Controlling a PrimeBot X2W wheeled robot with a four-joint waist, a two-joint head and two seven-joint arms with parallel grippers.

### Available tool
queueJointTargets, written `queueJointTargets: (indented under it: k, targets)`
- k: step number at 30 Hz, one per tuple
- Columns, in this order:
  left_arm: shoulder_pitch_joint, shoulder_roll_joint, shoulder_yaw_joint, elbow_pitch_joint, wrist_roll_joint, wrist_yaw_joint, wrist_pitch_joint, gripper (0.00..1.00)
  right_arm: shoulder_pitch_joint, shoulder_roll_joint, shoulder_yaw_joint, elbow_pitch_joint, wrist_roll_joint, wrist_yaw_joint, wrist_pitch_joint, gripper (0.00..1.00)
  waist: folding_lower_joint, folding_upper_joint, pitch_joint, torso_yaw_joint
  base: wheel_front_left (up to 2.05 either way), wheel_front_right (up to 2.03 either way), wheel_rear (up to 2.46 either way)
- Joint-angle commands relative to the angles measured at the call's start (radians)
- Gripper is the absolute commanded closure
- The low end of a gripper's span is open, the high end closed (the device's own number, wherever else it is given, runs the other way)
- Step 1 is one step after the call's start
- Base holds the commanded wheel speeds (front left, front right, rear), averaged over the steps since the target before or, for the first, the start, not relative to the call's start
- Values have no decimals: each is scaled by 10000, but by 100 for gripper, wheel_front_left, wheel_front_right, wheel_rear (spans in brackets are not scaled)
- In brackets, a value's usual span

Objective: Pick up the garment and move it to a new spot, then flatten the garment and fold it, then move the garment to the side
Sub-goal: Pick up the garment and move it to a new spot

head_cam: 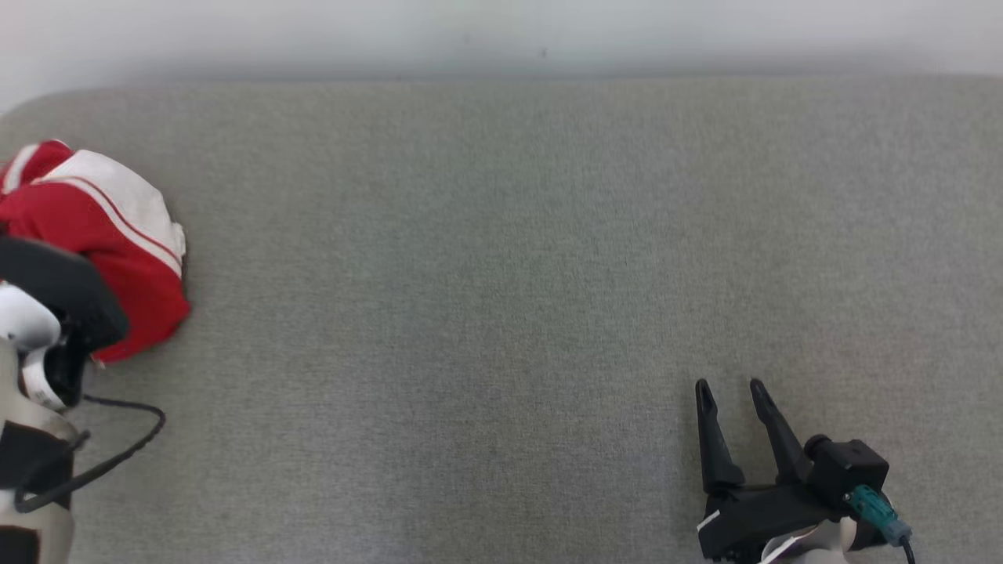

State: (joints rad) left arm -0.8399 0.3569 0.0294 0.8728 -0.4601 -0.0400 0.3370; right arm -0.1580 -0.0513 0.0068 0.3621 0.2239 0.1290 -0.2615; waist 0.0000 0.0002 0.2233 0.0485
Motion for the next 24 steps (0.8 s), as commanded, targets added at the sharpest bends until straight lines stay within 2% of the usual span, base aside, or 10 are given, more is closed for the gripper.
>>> queueJointTargets:
  k: [1, 8, 13, 24]
  targets:
    - [-65, 154, -28, -138, 124, -11, 2, 100, 120, 18, 45, 6, 65, 33, -42, 0, 0, -2, -744, 392, 0, 0, 0]
    - [-431, 287, -591, -1957, 525, -48, 400, 100, 488, 15, -24, 156, 453, 33, -46, 0, 0, -2, -1725, 702, 0, 0, 0]
    - [-694, -187, -1046, -3366, 451, -257, 634, 100, 676, 14, -180, 101, 598, 33, -37, 0, 0, -2, -2178, 598, 0, 0, 0]
    - [-522, -1445, -2183, -5906, -6, -637, 637, 100, 672, 12, -340, 16, 438, 34, -37, 0, 0, -2, -2134, -936, 0, 0, 0]
